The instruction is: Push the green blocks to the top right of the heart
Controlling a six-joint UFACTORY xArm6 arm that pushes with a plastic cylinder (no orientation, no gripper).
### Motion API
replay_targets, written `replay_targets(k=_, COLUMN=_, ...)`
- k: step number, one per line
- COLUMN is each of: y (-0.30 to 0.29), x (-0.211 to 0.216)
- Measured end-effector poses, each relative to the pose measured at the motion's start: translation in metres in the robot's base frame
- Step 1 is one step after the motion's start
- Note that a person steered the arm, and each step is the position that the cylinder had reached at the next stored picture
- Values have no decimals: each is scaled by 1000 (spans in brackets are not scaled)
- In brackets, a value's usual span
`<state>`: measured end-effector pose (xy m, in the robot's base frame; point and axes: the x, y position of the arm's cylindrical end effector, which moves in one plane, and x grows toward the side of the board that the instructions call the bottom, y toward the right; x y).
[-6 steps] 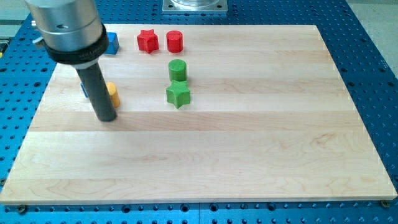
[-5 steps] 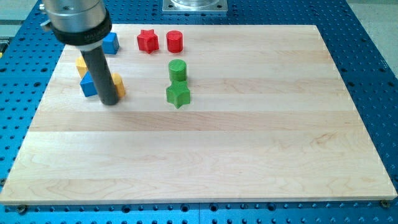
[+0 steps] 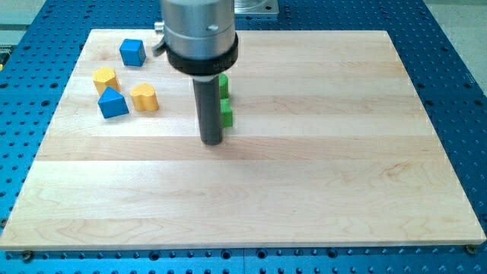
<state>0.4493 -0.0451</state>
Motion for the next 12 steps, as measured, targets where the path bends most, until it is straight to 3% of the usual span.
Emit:
replay_targets(k=2, y=-3, x=-25)
replay_targets(k=5, y=63, x=-78)
replay_targets(k=7, y=22, x=-100)
replay_targets(k=8, y=-9, x=-95)
replay_targets(k=9, y=-4, x=-60)
replay_targets(k=11, y=-10, x=-129)
replay_targets(k=12, y=-46, x=-124)
